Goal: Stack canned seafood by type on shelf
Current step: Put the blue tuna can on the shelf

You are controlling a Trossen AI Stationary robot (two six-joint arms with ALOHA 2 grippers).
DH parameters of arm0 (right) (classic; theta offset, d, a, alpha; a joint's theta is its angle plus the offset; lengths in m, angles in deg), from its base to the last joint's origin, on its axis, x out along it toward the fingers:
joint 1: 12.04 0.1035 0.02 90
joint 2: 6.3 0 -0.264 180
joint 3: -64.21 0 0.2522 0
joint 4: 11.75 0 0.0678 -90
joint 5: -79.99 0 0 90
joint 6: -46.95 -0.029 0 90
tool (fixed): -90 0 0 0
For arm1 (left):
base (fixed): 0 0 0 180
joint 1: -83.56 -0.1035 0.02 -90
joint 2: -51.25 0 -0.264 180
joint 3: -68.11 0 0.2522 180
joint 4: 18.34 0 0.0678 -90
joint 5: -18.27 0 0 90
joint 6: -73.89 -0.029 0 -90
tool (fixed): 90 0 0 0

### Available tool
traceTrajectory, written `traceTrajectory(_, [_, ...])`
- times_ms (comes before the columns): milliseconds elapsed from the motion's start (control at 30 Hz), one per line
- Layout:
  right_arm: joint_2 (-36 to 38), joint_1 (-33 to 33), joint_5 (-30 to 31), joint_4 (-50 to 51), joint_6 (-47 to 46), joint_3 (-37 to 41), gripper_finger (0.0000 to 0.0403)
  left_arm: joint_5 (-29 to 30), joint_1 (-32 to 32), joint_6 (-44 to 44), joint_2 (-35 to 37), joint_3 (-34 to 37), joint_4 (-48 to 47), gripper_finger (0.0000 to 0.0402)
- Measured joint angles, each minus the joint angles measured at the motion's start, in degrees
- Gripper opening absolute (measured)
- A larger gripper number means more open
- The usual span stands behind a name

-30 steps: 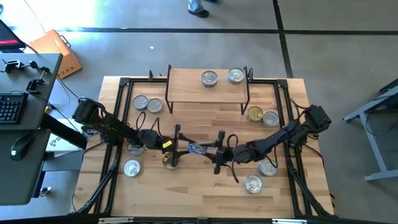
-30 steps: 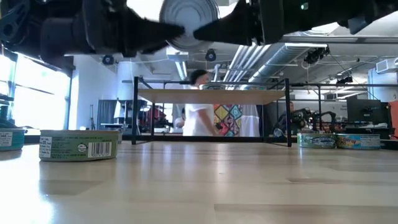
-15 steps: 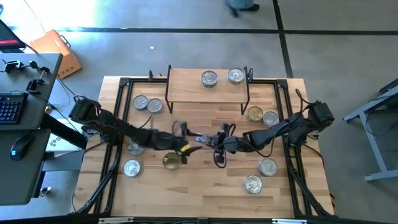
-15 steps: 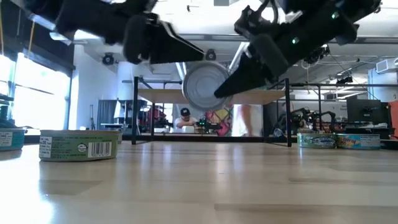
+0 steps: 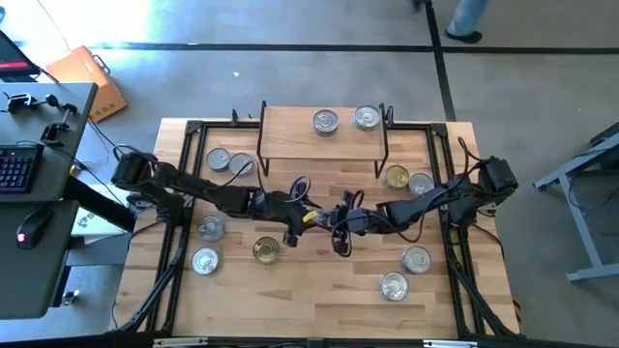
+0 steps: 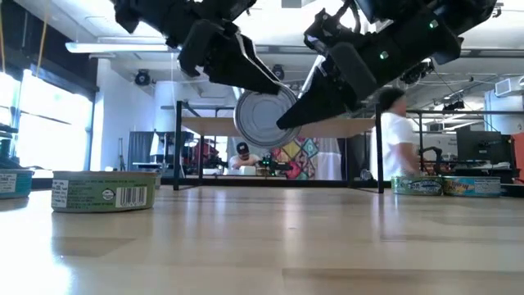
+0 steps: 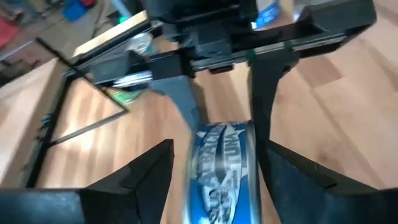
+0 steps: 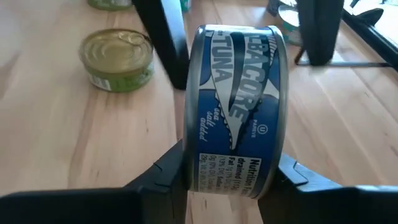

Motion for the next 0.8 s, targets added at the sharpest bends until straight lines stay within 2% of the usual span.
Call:
traceTrajectory(100, [0.0,-0.1,-0.1,-0.2,0.3,0.0,0.012,-2.6,-0.7,0.0,-0.4,0.2,-0.7,0.0205])
traceTrajectory(333, [0.0,-0.1,-0.1,0.0,0.5,0.0,0.012,-3.0,-0.7,-0.2,-0.2,0.0,0.0,0.0127])
traceTrajectory(400, [0.0,-0.1,-0.1,0.1,0.9,0.0,0.0125,-3.1,-0.7,-0.3,-0.2,0.0,-0.1,0.0126])
traceTrajectory(467, [0.0,-0.1,-0.3,0.5,1.9,0.0,0.015,-2.5,-0.3,-0.9,-0.1,0.0,-0.3,0.0126])
traceTrajectory(533, [0.8,0.2,-0.4,2.5,1.8,-0.1,0.018,0.7,0.9,-2.7,1.0,0.1,-2.6,0.0126])
traceTrajectory(633, [2.8,1.4,2.8,6.0,-1.7,-0.1,0.0209,9.9,3.4,-3.9,4.1,0.2,-7.2,0.0126])
traceTrajectory(733, [4.0,3.1,6.6,9.0,-3.9,-0.1,0.0217,18.7,5.1,-5.0,8.9,0.1,-11.8,0.0126])
traceTrajectory(800, [4.1,4.0,8.6,9.0,-3.9,-0.1,0.0218,21.6,5.1,-7.1,12.2,0.1,-13.9,0.0126])
